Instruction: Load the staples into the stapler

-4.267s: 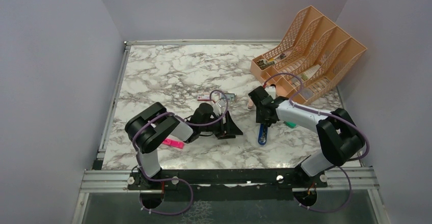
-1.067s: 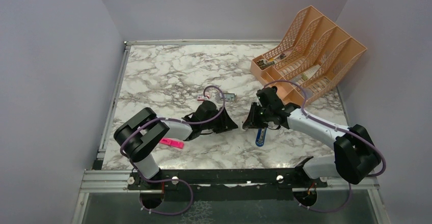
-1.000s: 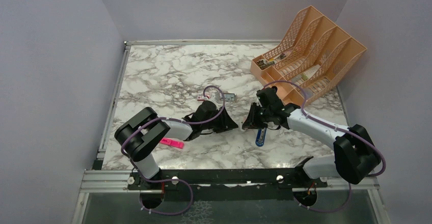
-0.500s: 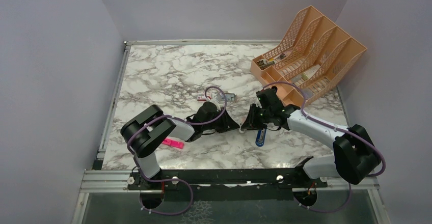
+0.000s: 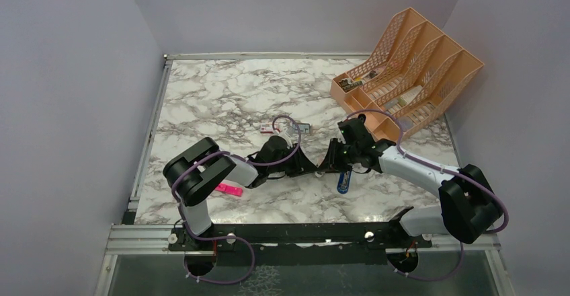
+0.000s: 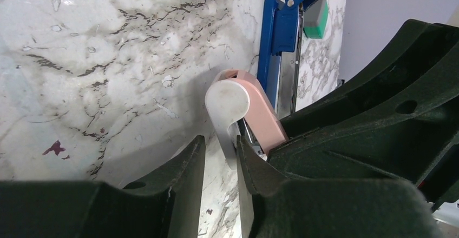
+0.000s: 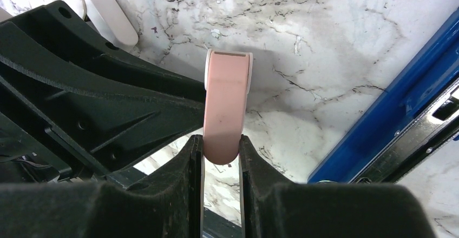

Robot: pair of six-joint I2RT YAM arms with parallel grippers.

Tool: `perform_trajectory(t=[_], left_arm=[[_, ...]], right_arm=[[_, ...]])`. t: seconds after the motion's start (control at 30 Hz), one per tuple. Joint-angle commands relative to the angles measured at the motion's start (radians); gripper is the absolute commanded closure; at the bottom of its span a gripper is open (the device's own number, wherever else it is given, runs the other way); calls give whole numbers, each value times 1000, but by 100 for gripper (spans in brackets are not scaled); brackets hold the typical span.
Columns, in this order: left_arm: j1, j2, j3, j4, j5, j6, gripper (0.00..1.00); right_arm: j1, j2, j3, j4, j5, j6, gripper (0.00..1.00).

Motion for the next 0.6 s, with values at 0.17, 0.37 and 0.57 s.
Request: perform_trajectory(t=[0.17, 0.37, 0.57], left_arm=[[-21, 23, 5, 46, 45, 16, 91], [-22, 37, -9, 46, 36, 55, 100], [-22, 52, -20, 46, 34, 93, 100]], right_arm=[[0, -14, 5, 66, -30, 16, 90], [-2, -21, 65, -21, 82, -36, 90], [-6, -21, 122, -95, 169, -60, 90]])
